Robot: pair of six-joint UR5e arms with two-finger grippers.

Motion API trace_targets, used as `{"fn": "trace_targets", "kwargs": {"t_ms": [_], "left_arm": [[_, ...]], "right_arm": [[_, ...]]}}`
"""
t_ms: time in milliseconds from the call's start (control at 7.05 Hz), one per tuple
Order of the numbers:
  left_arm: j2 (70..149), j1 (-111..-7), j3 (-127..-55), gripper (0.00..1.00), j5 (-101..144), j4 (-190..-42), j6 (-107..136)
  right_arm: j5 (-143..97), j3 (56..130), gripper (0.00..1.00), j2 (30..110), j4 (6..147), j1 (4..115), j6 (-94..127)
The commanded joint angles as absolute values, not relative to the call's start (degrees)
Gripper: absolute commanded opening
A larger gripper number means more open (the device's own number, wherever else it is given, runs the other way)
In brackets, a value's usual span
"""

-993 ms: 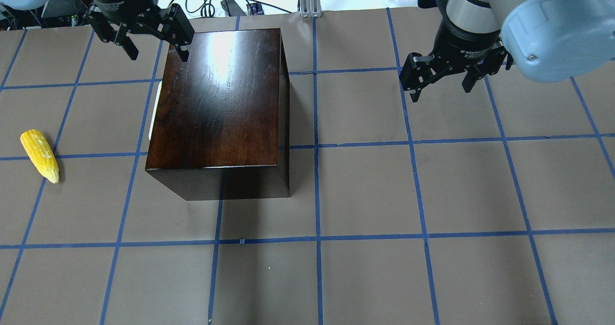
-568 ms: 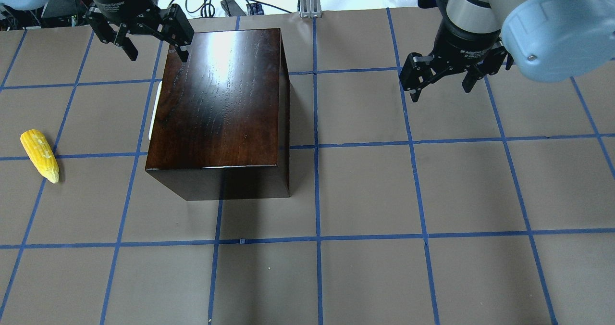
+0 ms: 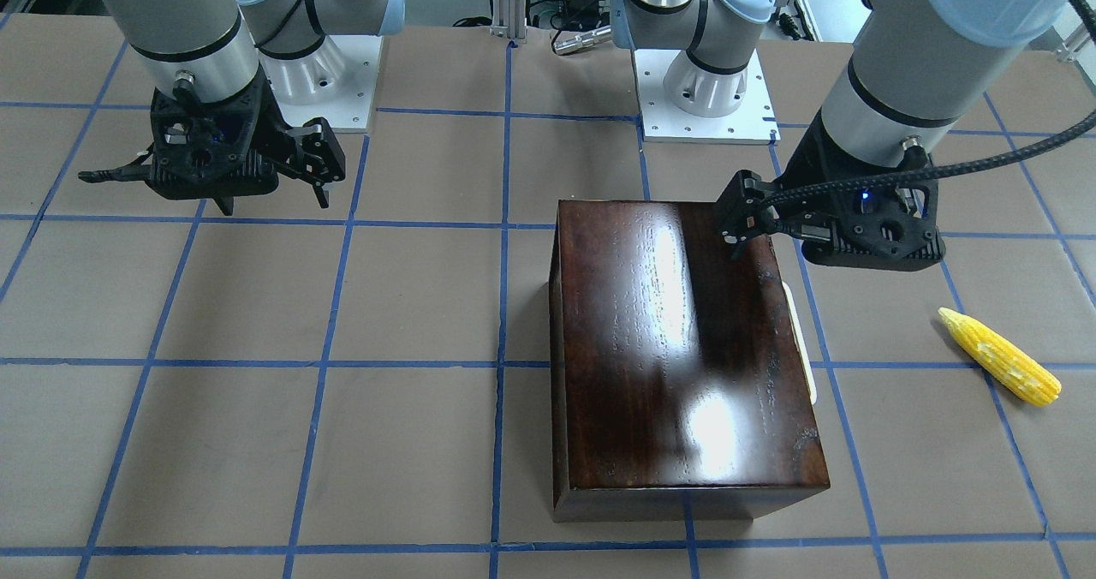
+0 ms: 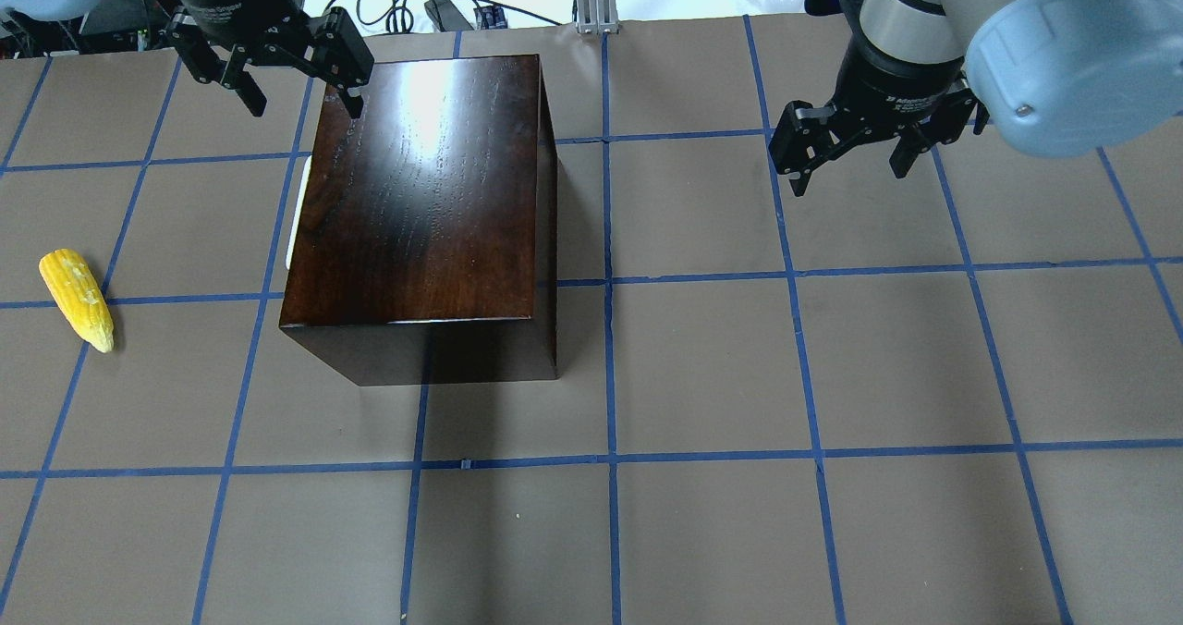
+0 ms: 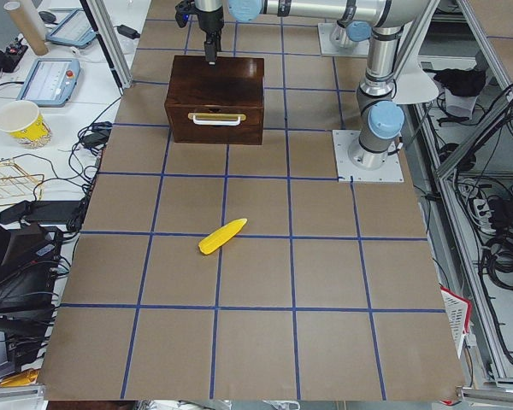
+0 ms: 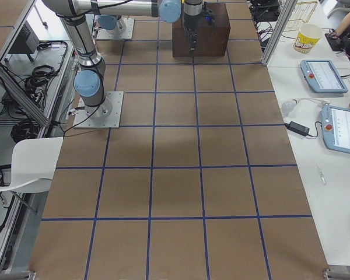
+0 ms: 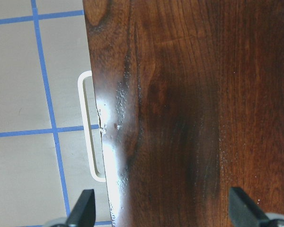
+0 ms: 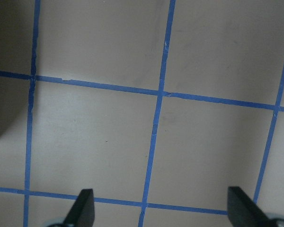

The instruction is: Open drawer and put corn inside

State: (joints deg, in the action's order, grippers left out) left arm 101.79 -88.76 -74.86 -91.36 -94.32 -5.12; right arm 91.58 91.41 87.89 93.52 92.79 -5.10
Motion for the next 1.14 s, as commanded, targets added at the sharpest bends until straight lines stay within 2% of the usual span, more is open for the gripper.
{"fn": "trace_targets", "kwargs": {"t_ms": [0,993], "left_arm": [[101.78,-88.60,-74.88,1.00,-89.49,-93.96,-5.10],[101.87,-85.09,-74.36,1.00,-89.30,-94.04,-6.50]], "right_arm": [[91.58,91.41,1.00,87.89,93.52,92.73,-5.10],[91.58,91.41,1.00,87.89,93.52,92.90,-5.10]]}}
